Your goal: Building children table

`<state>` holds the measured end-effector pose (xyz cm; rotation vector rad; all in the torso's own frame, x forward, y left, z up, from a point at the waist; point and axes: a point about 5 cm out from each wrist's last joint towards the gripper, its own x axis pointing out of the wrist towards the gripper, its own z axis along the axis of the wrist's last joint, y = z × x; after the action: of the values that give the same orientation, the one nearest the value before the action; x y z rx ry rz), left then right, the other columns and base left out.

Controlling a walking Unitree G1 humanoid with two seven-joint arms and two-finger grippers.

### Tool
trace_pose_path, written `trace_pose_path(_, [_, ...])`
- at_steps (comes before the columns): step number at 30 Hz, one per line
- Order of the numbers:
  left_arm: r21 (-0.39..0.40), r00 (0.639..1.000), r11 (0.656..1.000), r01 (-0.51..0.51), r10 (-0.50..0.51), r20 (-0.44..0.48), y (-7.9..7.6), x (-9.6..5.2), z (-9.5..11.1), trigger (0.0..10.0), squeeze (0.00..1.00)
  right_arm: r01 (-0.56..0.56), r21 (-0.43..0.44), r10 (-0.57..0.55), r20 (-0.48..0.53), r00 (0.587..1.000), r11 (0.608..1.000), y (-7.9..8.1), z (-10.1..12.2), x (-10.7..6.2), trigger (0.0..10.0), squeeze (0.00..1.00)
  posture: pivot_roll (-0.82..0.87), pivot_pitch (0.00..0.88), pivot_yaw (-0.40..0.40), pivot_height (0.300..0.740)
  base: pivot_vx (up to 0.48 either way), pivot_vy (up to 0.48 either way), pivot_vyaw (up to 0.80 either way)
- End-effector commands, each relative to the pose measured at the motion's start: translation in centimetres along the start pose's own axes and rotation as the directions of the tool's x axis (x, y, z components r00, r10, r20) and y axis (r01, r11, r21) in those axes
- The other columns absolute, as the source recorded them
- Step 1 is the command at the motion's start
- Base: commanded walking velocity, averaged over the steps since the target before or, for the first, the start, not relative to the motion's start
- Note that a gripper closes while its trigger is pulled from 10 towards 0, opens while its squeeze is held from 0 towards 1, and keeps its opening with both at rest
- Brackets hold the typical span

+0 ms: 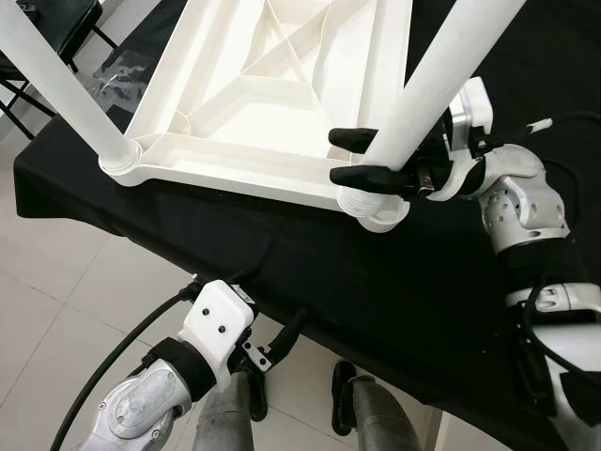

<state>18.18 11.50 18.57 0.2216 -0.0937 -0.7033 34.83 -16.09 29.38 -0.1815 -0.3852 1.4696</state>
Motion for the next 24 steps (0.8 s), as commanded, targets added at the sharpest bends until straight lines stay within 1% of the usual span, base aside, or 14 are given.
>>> trace_pose_path(1, [-0.007, 0.999, 1.0, 0.027, -0.027, -0.032, -0.6, -0.5, -0.1, 10.0, 0.0, 0.032, 0.044, -0.029, -0.06, 0.998, 0.999, -0.2, -0.9, -1.6, 10.0, 0.0, 0.17, 0.483, 0.0, 0.74, 0.0, 0.0, 0.0])
trace_pose_path(2, [-0.007, 0.999, 1.0, 0.027, -0.027, -0.032, -0.6, -0.5, -0.1, 10.0, 0.0, 0.032, 0.044, -0.029, -0.06, 0.998, 0.999, -0.2, -0.9, -1.6, 10.0, 0.0, 0.17, 0.483, 0.0, 0.74, 0.0, 0.0, 0.0])
trace_pose_path(4, [-0.008, 0.999, 1.0, 0.027, -0.027, -0.035, -0.6, -0.6, -0.1, 10.0, 0.0, 0.043, 0.037, -0.04, -0.065, 0.997, 0.998, -0.5, -0.3, -2.3, 10.0, 0.0, 0.17, 0.484, 0.001, 0.74, 0.0, 0.0, 0.0])
trace_pose_path(7, [-0.008, 0.999, 1.0, 0.027, -0.028, -0.036, -0.7, -0.6, -0.1, 10.0, 0.0, 0.041, 0.035, -0.039, -0.064, 0.997, 0.999, -0.6, -0.1, -2.6, 10.0, 0.0, 0.17, 0.484, 0.001, 0.74, 0.0, 0.0, 0.0])
trace_pose_path(10, [-0.013, 0.998, 0.999, 0.037, -0.037, -0.043, -0.9, -0.8, -0.1, 10.0, 0.0, 0.001, 0.036, 0.002, -0.088, 0.996, 0.999, -0.3, 0.5, -3.6, 10.0, 0.0, 0.17, 0.49, 0.006, 0.74, 0.0, 0.0, 0.0])
trace_pose_path(14, [-0.015, 0.998, 0.999, 0.039, -0.04, -0.052, -1.0, -0.8, -0.2, 10.0, 0.0, -0.014, 0.055, 0.02, -0.104, 0.994, 0.998, 0.1, 0.4, -3.8, 10.0, 0.0, 0.17, 0.489, 0.006, 0.74, 0.0, 0.0, 0.0])
trace_pose_path(21, [-0.017, 0.997, 0.999, 0.046, -0.047, -0.059, -1.1, -0.8, -0.2, 10.0, 0.0, -0.059, 0.082, 0.068, -0.11, 0.992, 0.995, 0.8, 0.1, -3.4, 10.0, 0.0, 0.17, 0.489, 0.009, 0.74, 0.0, 0.0, 0.0])
trace_pose_path(24, [-0.016, 0.997, 0.999, 0.047, -0.048, -0.058, -1.1, -0.8, -0.2, 10.0, 0.0, -0.062, 0.082, 0.071, -0.113, 0.991, 0.995, 0.8, 0.1, -3.4, 10.0, 0.0, 0.17, 0.487, 0.009, 0.74, 0.0, 0.0, 0.0])
